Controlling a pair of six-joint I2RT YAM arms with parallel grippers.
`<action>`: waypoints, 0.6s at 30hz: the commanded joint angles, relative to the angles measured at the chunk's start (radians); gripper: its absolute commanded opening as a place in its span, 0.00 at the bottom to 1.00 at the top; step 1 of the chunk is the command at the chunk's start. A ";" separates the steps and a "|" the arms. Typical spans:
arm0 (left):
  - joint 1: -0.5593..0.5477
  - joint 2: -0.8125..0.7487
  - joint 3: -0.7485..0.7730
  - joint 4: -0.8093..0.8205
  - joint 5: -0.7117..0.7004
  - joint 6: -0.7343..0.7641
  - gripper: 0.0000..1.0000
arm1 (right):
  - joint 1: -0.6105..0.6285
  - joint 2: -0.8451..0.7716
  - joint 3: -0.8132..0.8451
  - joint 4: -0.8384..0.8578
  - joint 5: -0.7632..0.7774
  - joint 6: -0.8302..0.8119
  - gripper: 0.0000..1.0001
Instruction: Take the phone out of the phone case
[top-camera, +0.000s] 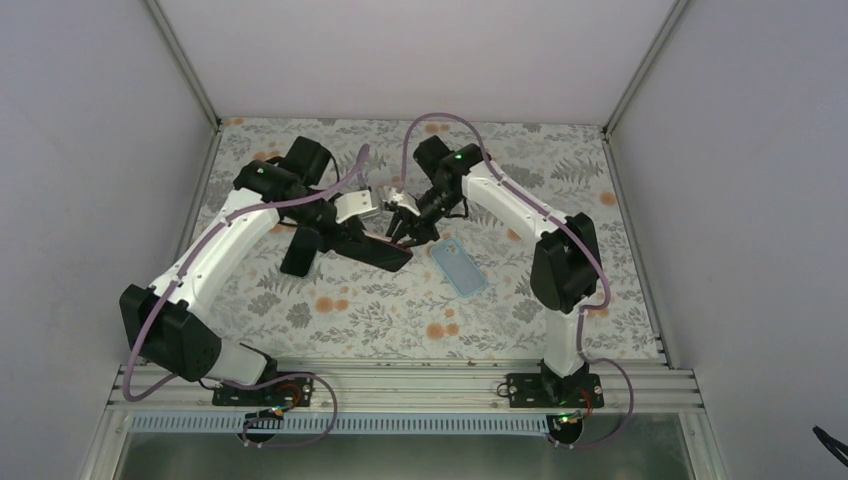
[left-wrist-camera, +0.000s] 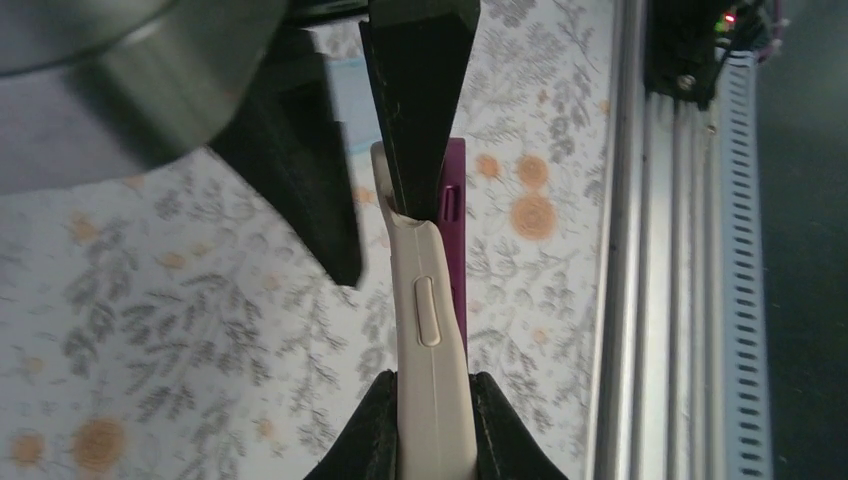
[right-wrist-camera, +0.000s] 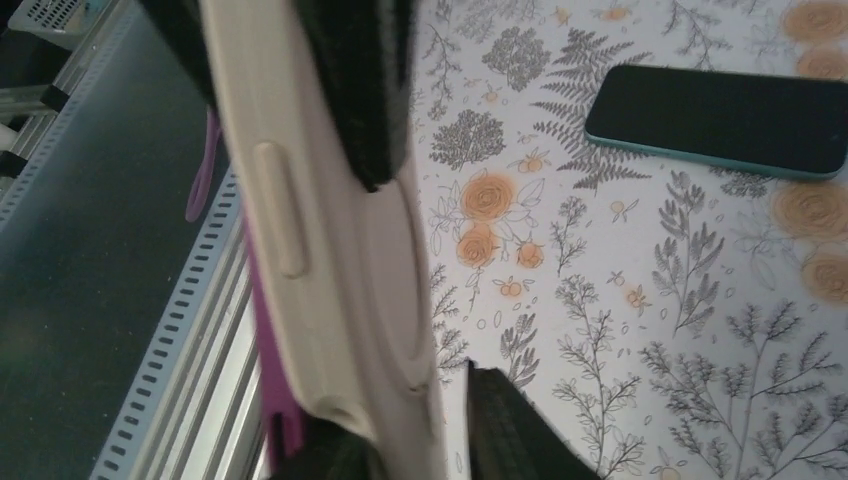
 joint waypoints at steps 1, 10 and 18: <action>-0.023 -0.017 0.044 0.472 0.026 -0.101 0.03 | 0.019 -0.017 0.034 -0.033 -0.265 -0.023 0.17; -0.036 -0.032 0.196 0.423 -0.109 -0.131 0.88 | -0.212 -0.072 -0.048 0.091 -0.238 0.179 0.04; -0.141 -0.134 0.084 0.645 -0.414 -0.177 0.95 | -0.428 -0.110 -0.133 0.595 -0.103 0.835 0.04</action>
